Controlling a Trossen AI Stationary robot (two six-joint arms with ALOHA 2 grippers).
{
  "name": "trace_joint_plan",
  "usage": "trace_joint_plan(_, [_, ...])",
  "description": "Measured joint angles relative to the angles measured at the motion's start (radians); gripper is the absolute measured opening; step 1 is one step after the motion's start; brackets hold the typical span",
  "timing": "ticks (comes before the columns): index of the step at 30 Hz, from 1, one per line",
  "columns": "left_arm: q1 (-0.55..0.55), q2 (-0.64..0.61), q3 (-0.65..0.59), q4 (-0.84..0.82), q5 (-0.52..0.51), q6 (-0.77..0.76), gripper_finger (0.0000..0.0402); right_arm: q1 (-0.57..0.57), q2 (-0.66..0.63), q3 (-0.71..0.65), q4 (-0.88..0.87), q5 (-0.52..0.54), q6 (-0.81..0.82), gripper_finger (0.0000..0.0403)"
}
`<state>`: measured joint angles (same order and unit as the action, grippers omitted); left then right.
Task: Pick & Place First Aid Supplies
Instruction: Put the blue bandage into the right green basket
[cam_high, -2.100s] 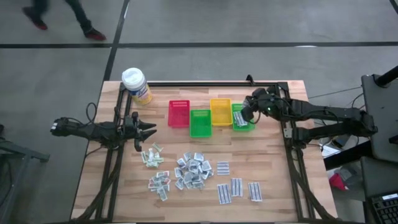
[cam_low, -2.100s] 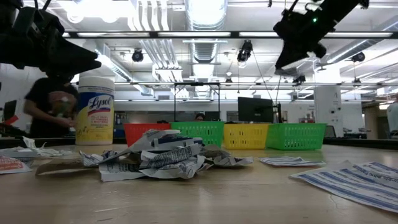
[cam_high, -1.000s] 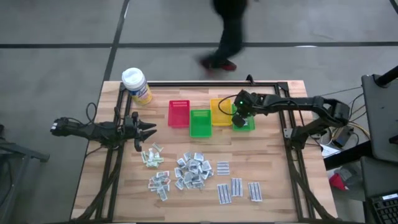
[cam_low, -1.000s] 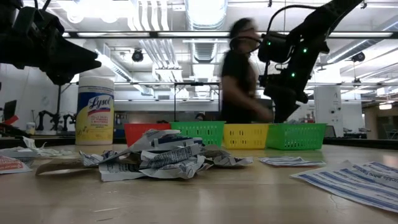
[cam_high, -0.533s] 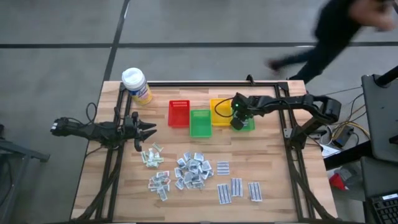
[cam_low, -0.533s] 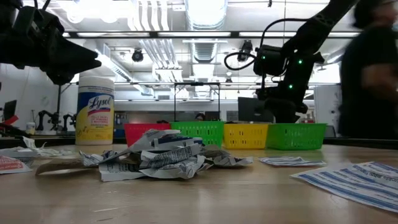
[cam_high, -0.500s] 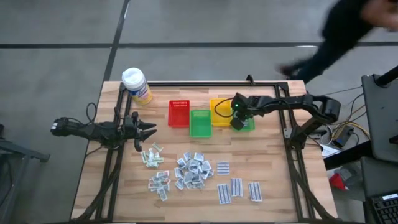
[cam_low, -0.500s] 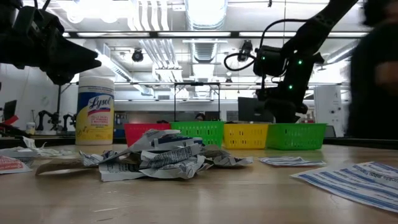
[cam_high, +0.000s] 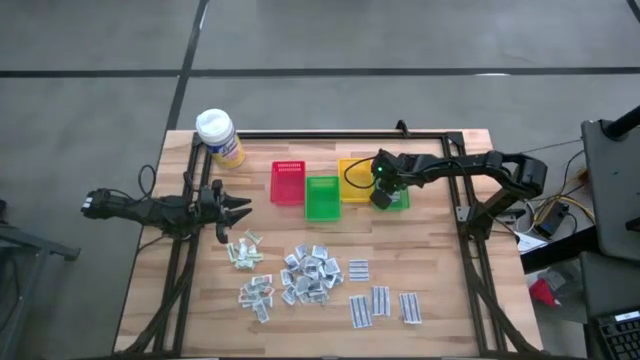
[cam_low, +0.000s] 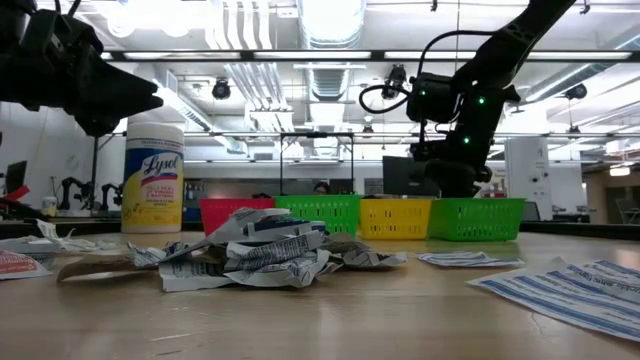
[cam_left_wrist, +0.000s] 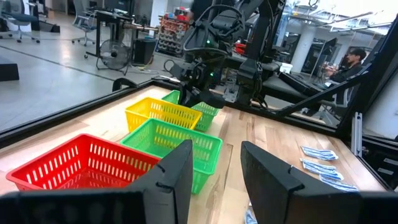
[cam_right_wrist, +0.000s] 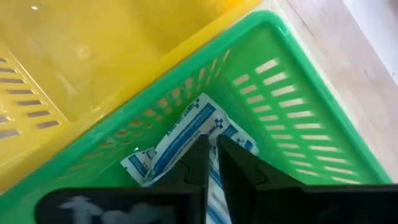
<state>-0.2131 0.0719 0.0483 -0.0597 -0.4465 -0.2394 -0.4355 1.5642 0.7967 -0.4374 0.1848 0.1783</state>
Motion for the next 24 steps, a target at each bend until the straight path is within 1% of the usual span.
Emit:
trace_joint_plan(5, [0.000,0.000,0.000,0.000,0.000,0.000,0.0131,0.000,-0.004,0.000,0.000,0.000,-0.020,0.0085])
trace_joint_plan(8, [0.000,0.000,0.000,0.000,0.000,0.000,0.0131,0.001,-0.024,0.000,-0.005,-0.002,-0.031,0.0104])
trace_joint_plan(13, [0.000,0.000,0.000,0.000,0.000,0.000,0.0131,0.001,-0.100,0.000,-0.017,-0.002,-0.033,0.0120])
trace_joint_plan(17, [0.000,0.000,0.000,0.000,0.000,0.000,0.0131,0.001,-0.193,0.000,-0.051,-0.013,-0.027,0.0123])
trace_joint_plan(20, [0.000,0.000,0.000,0.000,0.000,0.000,0.0131,0.001,-0.275,0.000,-0.072,-0.073,-0.014,0.0120])
trace_joint_plan(24, [0.000,0.000,0.000,0.000,0.000,0.000,0.0131,0.002,-0.385,0.000,-0.076,-0.224,-0.010,0.0116])
